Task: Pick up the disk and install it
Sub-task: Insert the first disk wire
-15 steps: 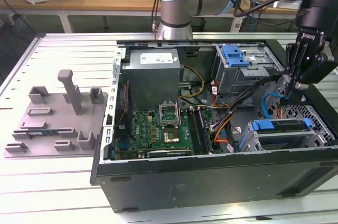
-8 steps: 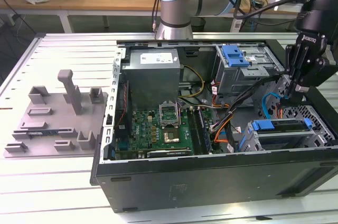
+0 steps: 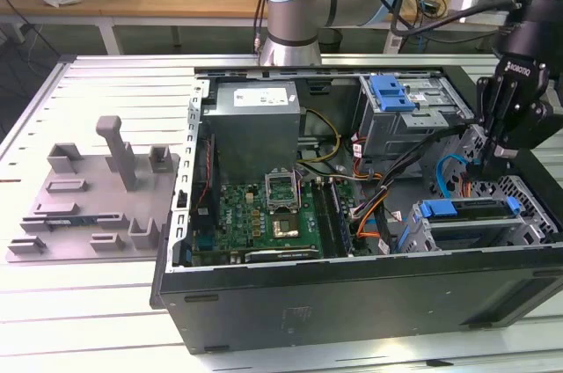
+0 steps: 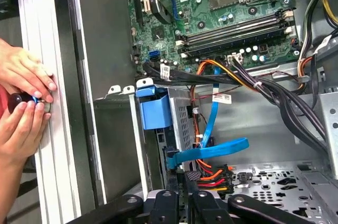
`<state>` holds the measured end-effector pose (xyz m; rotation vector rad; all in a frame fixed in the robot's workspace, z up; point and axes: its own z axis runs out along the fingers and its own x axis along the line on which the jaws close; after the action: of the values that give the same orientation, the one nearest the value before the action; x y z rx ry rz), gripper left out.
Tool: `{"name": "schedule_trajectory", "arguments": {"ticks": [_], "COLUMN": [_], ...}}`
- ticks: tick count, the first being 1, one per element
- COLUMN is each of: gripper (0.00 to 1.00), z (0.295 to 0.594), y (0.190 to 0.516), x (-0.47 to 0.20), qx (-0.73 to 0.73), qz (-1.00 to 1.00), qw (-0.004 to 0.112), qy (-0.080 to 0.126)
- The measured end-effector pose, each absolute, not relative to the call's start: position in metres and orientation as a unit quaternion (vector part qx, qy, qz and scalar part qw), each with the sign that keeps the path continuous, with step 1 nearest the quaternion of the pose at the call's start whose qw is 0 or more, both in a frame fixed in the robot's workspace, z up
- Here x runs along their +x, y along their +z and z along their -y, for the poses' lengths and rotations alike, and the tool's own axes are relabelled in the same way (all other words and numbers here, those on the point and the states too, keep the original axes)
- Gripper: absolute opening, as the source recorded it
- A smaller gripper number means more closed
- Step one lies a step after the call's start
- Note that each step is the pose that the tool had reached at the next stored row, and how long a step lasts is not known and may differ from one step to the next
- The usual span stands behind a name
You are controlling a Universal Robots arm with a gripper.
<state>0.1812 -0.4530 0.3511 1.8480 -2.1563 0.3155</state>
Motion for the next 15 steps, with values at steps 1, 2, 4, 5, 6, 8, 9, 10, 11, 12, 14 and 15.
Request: {"name": "schedule_trajectory", "arguments": {"ticks": [1, 2, 4, 5, 6, 8, 9, 10, 11, 12, 14, 15], "gripper": [0.16, 0.16, 0.16, 0.16, 0.16, 0.16, 0.16, 0.16, 0.16, 0.16, 0.16, 0.16], "z": [0.455, 0.456, 0.458, 0.459, 0.46, 0.463, 0.464, 0.465, 0.467, 0.468, 0.472, 0.473], "y": [0.351, 0.351, 0.352, 0.352, 0.352, 0.353, 0.353, 0.353, 0.353, 0.353, 0.353, 0.353], "x": [0.181, 0.181, 0.181, 0.18, 0.18, 0.18, 0.18, 0.179, 0.179, 0.179, 0.178, 0.178], "qx": [0.642, 0.643, 0.645, 0.646, 0.647, 0.65, 0.651, 0.651, 0.652, 0.653, 0.655, 0.656], "qz": [0.746, 0.746, 0.745, 0.745, 0.744, 0.743, 0.743, 0.743, 0.743, 0.743, 0.742, 0.742], "qw": [0.14, 0.138, 0.134, 0.132, 0.131, 0.126, 0.124, 0.123, 0.121, 0.119, 0.113, 0.111], "qy": [0.108, 0.106, 0.104, 0.102, 0.101, 0.096, 0.095, 0.094, 0.092, 0.09, 0.084, 0.083]}}
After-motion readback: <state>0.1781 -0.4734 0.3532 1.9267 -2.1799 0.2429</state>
